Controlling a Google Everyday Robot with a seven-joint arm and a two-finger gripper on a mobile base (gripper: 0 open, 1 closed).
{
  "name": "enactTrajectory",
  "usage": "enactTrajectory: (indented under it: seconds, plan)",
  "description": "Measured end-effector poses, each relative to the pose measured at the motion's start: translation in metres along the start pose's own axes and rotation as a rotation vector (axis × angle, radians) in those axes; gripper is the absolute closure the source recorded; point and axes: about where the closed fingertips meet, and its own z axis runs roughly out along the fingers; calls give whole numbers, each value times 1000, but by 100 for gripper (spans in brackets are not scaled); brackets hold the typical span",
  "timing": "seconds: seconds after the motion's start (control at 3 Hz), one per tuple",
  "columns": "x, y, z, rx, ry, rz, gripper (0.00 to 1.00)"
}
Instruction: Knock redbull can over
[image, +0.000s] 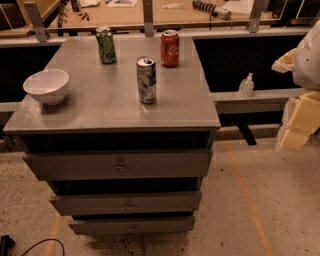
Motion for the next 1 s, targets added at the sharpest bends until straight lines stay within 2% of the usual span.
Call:
enactTrajectory:
  seconds: [0.33,0.67,1.0]
  plan:
    - [0,0,0,0,0,0,0]
    - [-18,-4,9,-23,-106,-4,0]
    - [-71,-23,39,-63,-351,-26,0]
